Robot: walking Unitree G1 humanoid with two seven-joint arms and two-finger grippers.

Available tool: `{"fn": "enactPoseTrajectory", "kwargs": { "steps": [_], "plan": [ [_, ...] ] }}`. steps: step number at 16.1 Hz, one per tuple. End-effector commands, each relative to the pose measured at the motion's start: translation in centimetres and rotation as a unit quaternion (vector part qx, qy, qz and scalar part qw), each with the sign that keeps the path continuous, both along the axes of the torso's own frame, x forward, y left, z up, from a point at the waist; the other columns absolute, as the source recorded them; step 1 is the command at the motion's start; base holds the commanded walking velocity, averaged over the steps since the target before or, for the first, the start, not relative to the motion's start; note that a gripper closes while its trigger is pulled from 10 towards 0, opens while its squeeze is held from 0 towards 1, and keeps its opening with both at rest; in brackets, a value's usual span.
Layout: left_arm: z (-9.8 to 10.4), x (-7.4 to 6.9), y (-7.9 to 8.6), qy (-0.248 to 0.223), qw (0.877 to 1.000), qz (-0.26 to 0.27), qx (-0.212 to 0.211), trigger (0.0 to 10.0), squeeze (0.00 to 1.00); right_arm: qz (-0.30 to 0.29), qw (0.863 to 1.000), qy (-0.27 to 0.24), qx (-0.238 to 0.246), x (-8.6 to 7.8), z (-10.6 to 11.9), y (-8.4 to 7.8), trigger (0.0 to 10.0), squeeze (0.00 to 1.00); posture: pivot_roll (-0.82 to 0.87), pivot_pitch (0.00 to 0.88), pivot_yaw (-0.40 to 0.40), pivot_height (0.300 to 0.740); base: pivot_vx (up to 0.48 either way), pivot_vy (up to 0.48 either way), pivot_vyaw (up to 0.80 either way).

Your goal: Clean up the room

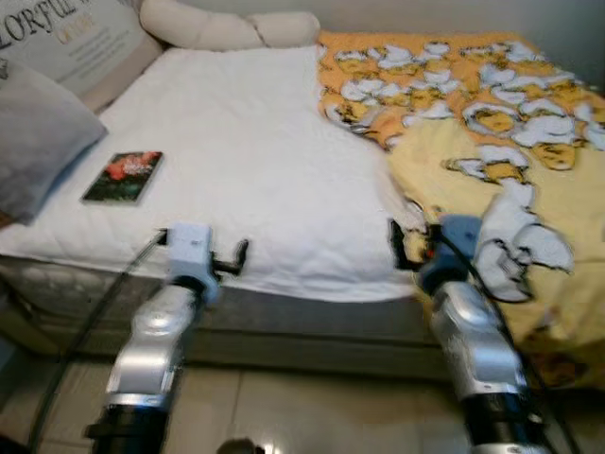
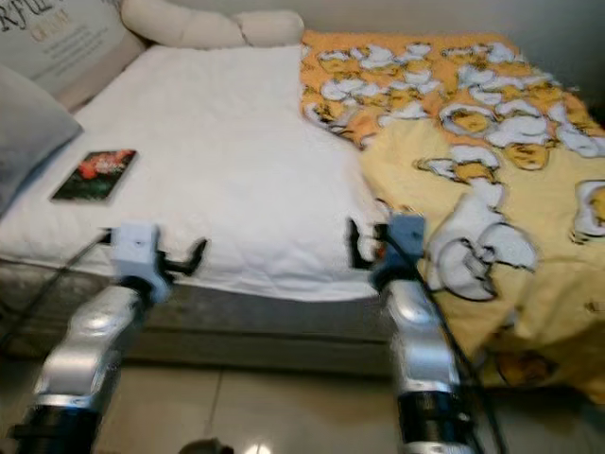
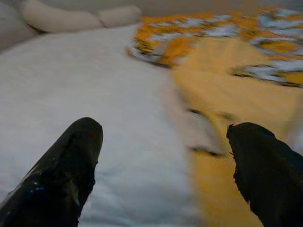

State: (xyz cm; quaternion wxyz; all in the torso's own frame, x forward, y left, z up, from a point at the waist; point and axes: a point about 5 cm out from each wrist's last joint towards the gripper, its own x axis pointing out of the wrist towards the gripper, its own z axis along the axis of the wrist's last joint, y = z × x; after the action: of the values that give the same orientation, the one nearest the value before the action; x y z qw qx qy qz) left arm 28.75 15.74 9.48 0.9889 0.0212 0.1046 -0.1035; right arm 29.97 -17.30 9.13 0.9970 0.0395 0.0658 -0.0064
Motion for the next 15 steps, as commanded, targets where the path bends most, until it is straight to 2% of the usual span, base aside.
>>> {"fn": "enactPoseTrajectory", "kwargs": {
  "steps": [1,7,8,9,12,13,14,15],
  "plan": [
    [0.48,0.31,0.72,-0.009,1.0,0.009,0.01,10.0,0.87,0.008,1.0,-0.012,0.007,0.33,0.59,0.52,10.0,1.0,0.04,0.0,0.043,0.74,0.0,-0.311,0.0],
    [0.5,0.34,0.76,-0.009,1.0,0.007,0.011,10.0,0.87,0.005,1.0,-0.012,0.007,0.4,0.56,0.54,10.0,1.0,0.04,0.0,0.045,0.74,0.0,-0.294,0.0],
    [0.59,0.41,0.66,-0.014,1.0,0.014,-0.003,10.0,0.75,0.004,1.0,-0.012,0.007,0.45,0.58,0.53,10.0,1.0,0.04,0.0,0.047,0.74,0.0,0.0,0.0],
    [0.77,0.6,0.57,-0.02,1.0,0.024,-0.004,10.0,0.57,0.013,1.0,-0.01,0.0,0.52,0.61,0.68,10.0,1.0,0.04,0.0,0.049,0.74,0.0,0.0,0.0],
    [0.94,0.76,0.47,-0.028,0.999,0.023,-0.003,10.0,0.51,0.037,0.999,-0.009,-0.01,0.56,0.7,1.25,10.0,1.0,0.04,0.0,0.049,0.74,0.0,0.0,0.0],
    [1.0,0.82,0.42,-0.03,0.999,0.02,-0.005,10.0,0.38,0.037,0.999,-0.008,-0.009,0.6,0.69,1.28,10.0,0.0,0.04,0.0,0.044,0.74,0.0,0.0,0.0],
    [1.14,0.92,0.37,-0.034,0.999,0.018,-0.011,10.0,0.3,0.032,0.999,-0.004,-0.002,0.66,0.61,1.23,10.0,0.0,0.04,0.0,0.043,0.74,0.0,0.0,0.0],
    [1.24,0.98,0.4,-0.035,0.999,0.019,-0.013,10.0,0.14,0.031,1.0,-0.003,-0.003,0.73,0.6,1.17,10.0,0.0,0.04,0.0,0.042,0.74,0.247,0.0,0.0]
  ]
}}
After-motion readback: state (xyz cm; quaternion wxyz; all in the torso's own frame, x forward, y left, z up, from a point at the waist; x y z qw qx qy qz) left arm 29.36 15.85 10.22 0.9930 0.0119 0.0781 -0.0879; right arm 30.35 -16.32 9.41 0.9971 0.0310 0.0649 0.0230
